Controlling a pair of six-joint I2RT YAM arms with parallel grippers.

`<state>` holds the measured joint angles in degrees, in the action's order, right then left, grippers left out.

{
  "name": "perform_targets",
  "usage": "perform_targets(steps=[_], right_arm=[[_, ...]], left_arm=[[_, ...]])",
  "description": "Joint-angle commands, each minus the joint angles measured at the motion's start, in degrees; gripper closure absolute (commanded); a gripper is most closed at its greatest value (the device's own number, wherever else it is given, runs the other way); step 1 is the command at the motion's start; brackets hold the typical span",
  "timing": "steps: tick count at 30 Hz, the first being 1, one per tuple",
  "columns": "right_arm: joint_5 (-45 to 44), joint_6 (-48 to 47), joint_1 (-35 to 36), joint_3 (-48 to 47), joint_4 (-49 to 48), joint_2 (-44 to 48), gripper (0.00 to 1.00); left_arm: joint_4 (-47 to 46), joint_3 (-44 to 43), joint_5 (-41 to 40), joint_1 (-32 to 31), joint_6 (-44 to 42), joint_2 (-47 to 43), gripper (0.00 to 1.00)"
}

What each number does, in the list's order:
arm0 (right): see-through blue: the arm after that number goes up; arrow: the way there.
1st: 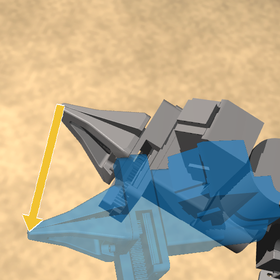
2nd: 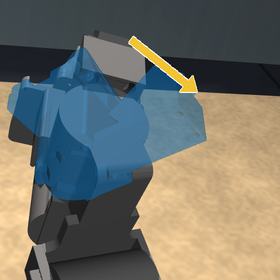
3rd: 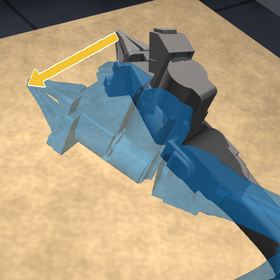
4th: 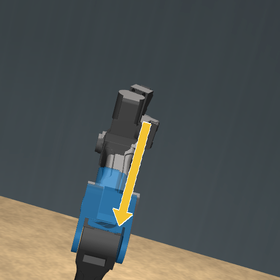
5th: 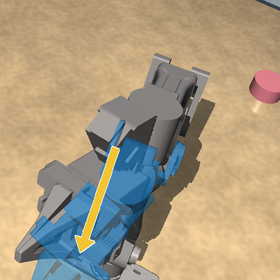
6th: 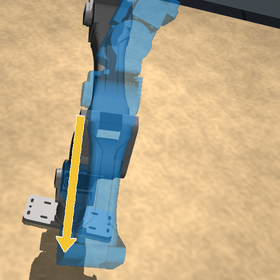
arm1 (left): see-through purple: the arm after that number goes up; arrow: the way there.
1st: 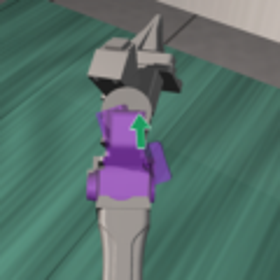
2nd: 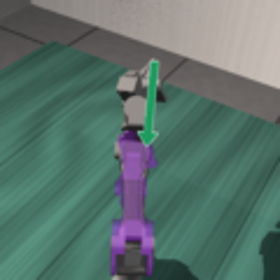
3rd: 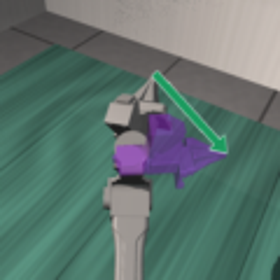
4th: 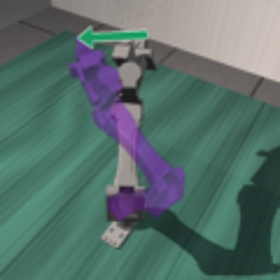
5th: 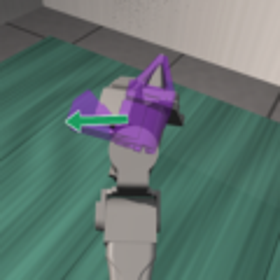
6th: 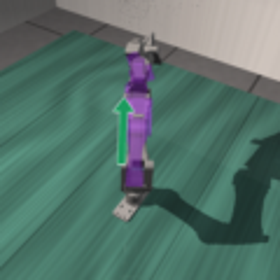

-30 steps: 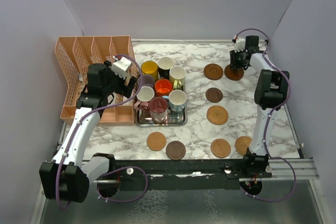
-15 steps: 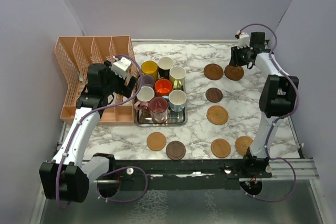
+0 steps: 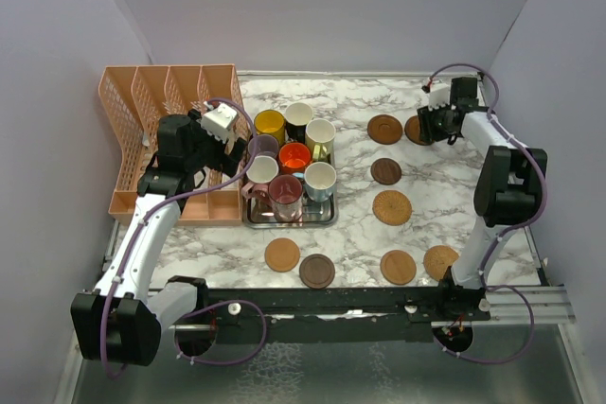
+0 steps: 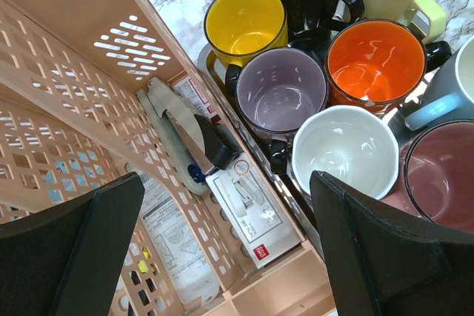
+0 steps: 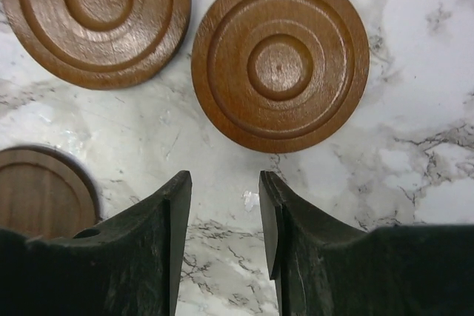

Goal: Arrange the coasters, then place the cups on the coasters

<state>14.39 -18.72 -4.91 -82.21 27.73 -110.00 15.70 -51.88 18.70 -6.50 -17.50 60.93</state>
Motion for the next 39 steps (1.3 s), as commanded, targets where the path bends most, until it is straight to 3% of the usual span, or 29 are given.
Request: perform_targets(steps=[1,29,39], right_arm=[[-3.82,-1.58,-0.58,1.72,-0.71,-0.82,0.57],[-3.27,-1.4,-1.42,-4.87,-0.16,-11.01,0.61],[0.92,-1.83,-1.39,-1.57,0.18,-6.81,0.59]], left_arm=[[0.3,0.37,1.86,-0.22,0.14,-1.6,0.01],[0.37,0.9,1.24,-0.18,-0.24,-2.26,0.01],[0.39,0.9,0.99,-0.18,-0.35,-2.17,0.01]])
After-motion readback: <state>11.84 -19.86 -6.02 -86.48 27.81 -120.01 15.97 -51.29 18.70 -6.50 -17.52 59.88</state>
